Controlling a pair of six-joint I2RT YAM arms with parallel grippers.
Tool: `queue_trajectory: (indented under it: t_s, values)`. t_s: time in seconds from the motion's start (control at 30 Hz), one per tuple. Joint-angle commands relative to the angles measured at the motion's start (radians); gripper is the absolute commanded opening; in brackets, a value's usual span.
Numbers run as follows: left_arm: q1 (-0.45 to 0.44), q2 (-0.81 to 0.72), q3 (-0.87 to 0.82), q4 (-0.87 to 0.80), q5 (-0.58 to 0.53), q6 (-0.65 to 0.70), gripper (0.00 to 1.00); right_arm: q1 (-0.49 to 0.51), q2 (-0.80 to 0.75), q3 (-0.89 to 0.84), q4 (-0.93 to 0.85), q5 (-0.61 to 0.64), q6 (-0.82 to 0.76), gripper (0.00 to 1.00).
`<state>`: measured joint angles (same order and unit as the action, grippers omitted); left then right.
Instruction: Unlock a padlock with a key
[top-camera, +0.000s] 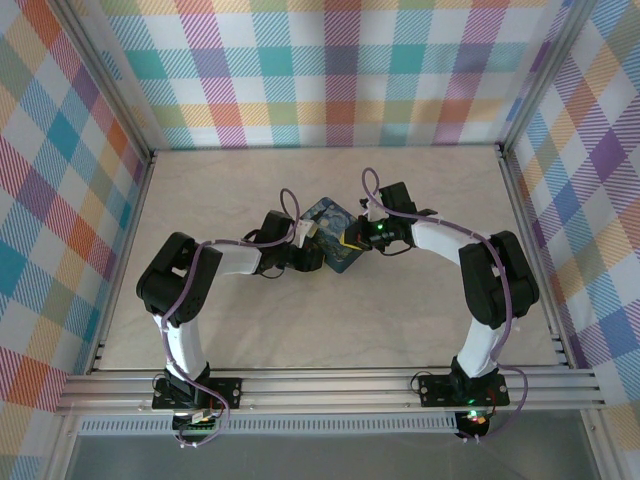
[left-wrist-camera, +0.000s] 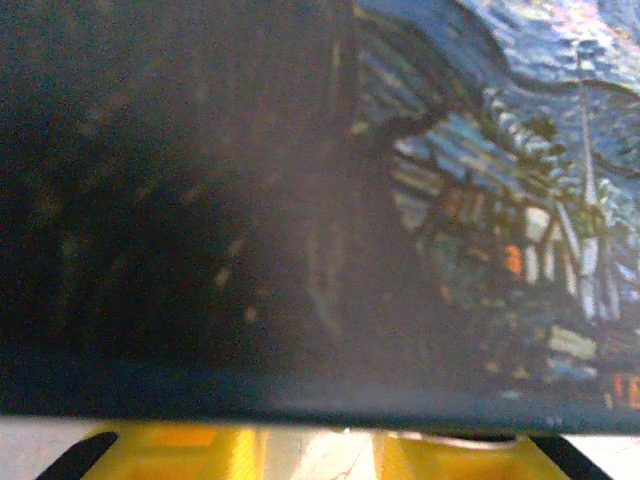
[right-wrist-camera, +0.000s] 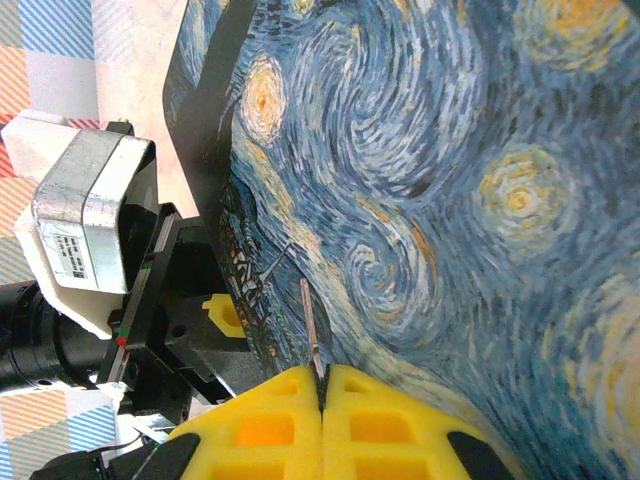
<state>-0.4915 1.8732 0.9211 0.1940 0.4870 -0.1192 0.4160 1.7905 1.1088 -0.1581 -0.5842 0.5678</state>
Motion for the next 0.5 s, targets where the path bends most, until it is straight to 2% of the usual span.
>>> queue_trajectory:
  t_s: [0.0, 0.27, 0.47]
  values:
    - [-0.019, -0.001, 0.018, 0.035, -0.011, -0.020, 0.30, 0.007, -0.032, -0.027, 0.006, 0.019, -0.015, 0.00]
    - [-0.040, -0.047, 0.023, 0.012, -0.028, -0.091, 0.29, 0.007, -0.135, -0.064, 0.014, 0.052, -0.076, 0.00]
    - [-0.061, -0.101, 0.021, -0.033, -0.037, -0.152, 0.28, 0.007, -0.263, -0.170, 0.029, 0.062, -0.162, 0.00]
